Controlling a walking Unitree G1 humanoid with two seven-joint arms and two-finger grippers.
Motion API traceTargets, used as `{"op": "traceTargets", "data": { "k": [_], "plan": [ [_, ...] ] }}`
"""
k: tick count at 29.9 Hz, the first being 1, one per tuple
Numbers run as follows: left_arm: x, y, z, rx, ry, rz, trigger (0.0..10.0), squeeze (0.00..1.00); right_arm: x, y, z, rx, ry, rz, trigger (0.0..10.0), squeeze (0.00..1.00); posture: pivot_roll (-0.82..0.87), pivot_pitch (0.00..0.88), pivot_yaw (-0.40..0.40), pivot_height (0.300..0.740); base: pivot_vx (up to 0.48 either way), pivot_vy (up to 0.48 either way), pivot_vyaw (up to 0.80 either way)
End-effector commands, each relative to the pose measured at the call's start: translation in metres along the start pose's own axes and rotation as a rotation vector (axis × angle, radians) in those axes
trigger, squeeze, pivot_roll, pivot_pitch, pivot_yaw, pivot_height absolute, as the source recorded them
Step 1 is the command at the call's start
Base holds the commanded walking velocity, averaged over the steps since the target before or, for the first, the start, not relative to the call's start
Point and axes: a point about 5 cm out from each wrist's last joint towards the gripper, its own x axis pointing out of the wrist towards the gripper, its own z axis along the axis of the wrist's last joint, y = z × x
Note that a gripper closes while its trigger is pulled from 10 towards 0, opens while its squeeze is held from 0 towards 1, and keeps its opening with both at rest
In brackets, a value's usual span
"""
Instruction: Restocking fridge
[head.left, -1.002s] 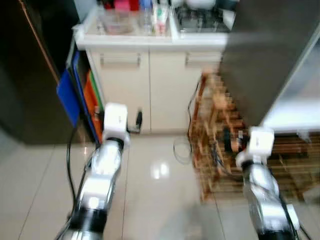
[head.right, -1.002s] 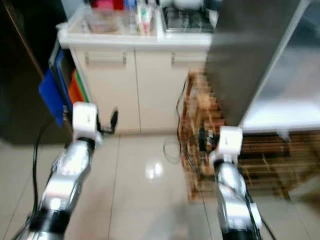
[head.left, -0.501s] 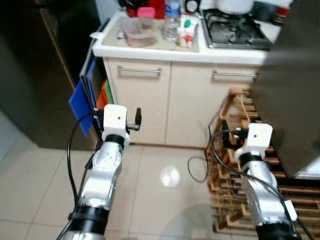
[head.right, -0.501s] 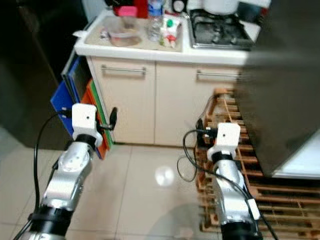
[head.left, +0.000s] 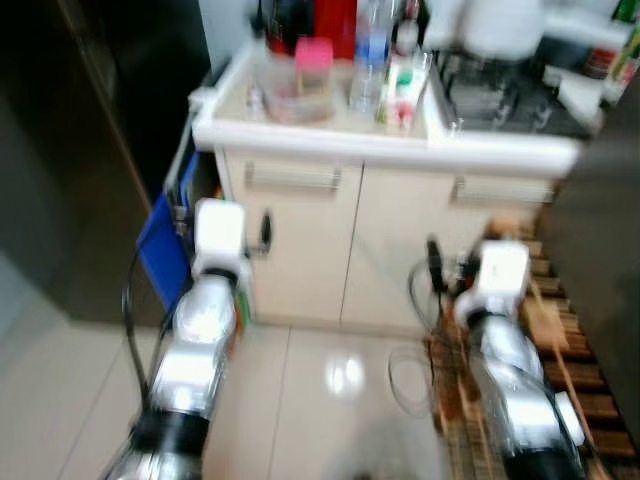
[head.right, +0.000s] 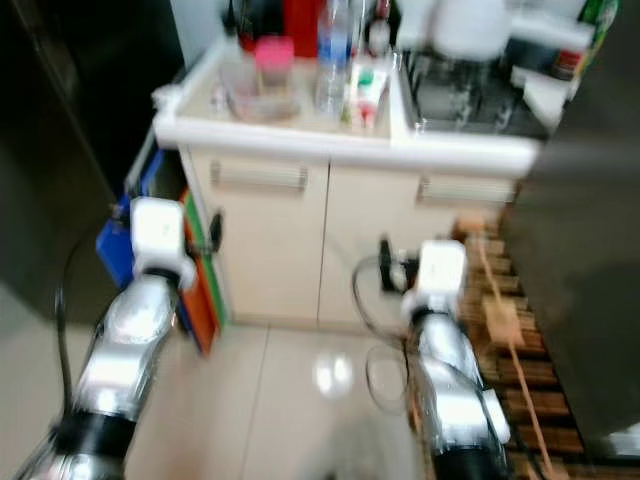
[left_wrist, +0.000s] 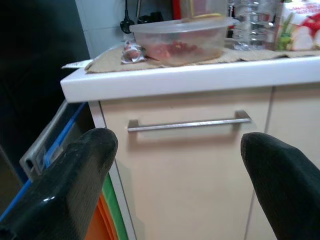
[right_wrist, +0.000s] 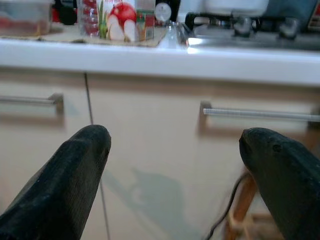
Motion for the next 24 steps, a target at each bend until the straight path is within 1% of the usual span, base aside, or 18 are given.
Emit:
{"op": "traceTargets", "data": {
  "k": [1, 5, 7, 8, 9, 10, 11, 12, 14, 16, 19, 21, 23, 24],
  "plan": [
    [0.003, 0.008, 0.003, 0.024, -0.015, 0.012, 10.0, 0.00, 0.002, 0.006, 0.004, 0.013, -0.019, 0.013, 10.0, 0.00, 0.03, 0.020, 0.006, 0.740, 0.454, 0.000, 0.00],
    [0.004, 0.007, 0.003, 0.005, -0.015, -0.001, 10.0, 0.00, 0.002, 0.006, 0.006, -0.001, -0.038, 0.007, 10.0, 0.00, 0.03, 0.021, 0.006, 0.740, 0.451, 0.000, 0.00],
    [0.003, 0.006, 0.009, 0.055, -0.063, -0.016, 10.0, 0.00, 0.004, 0.005, 0.022, -0.040, -0.113, -0.006, 10.0, 0.00, 0.03, 0.023, 0.008, 0.740, 0.000, 0.000, 0.00],
    [0.003, 0.006, 0.009, 0.055, -0.063, -0.016, 10.0, 0.00, 0.004, 0.005, 0.022, -0.040, -0.113, -0.006, 10.0, 0.00, 0.03, 0.023, 0.008, 0.740, 0.000, 0.000, 0.00],
    [0.002, 0.005, 0.012, 0.075, -0.082, -0.024, 10.0, 0.00, 0.005, 0.005, 0.028, -0.050, -0.139, -0.013, 10.0, 0.00, 0.03, 0.023, 0.008, 0.740, 0.000, 0.000, 0.00],
    [0.002, 0.008, 0.022, 0.068, -0.108, -0.020, 10.0, 0.00, 0.007, 0.004, 0.041, -0.038, -0.177, -0.022, 10.0, 0.00, 0.03, 0.021, 0.009, 0.740, 0.000, 0.000, 0.00],
    [0.002, 0.008, 0.022, 0.068, -0.108, -0.020, 10.0, 0.00, 0.007, 0.004, 0.041, -0.038, -0.177, -0.022, 10.0, 0.00, 0.03, 0.021, 0.009, 0.740, 0.000, 0.000, 0.00],
    [0.004, 0.014, 0.035, 0.021, -0.122, -0.019, 10.0, 0.00, 0.008, 0.002, 0.050, -0.034, -0.191, -0.028, 10.0, 0.00, 0.03, 0.024, 0.010, 0.740, 0.000, 0.000, 0.00],
    [0.007, 0.021, 0.046, -0.017, -0.142, -0.003, 10.0, 0.00, 0.009, 0.002, 0.054, -0.027, -0.198, -0.029, 10.0, 0.00, 0.03, 0.022, 0.009, 0.740, 0.000, 0.000, 0.00],
    [0.011, 0.028, 0.059, 0.025, -0.175, -0.012, 10.0, 0.00, 0.009, 0.004, 0.067, -0.007, -0.238, -0.037, 10.0, 0.00, 0.04, 0.022, 0.006, 0.740, 0.000, 0.000, 0.00],
    [0.011, 0.027, 0.062, 0.024, -0.184, -0.030, 10.0, 0.00, 0.008, 0.005, 0.073, -0.004, -0.257, -0.042, 10.0, 0.00, 0.04, 0.022, 0.006, 0.740, 0.000, 0.000, 0.00],
    [0.010, 0.023, 0.061, 0.024, -0.184, -0.048, 10.0, 0.00, 0.008, 0.006, 0.077, 0.000, -0.265, -0.049, 10.0, 0.00, 0.04, 0.024, 0.007, 0.740, 0.000, 0.000, 0.00],
    [0.009, 0.021, 0.061, 0.025, -0.181, -0.051, 10.0, 0.00, 0.007, 0.006, 0.078, 0.002, -0.264, -0.051, 10.0, 0.00, 0.03, 0.025, 0.008, 0.740, 0.000, 0.000, 0.00],
    [0.008, 0.018, 0.061, 0.018, -0.176, -0.062, 10.0, 0.00, 0.007, 0.005, 0.078, 0.003, -0.260, -0.054, 10.0, 0.00, 0.03, 0.025, 0.008, 0.740, 0.000, -0.439, 0.00]
  ]
}}
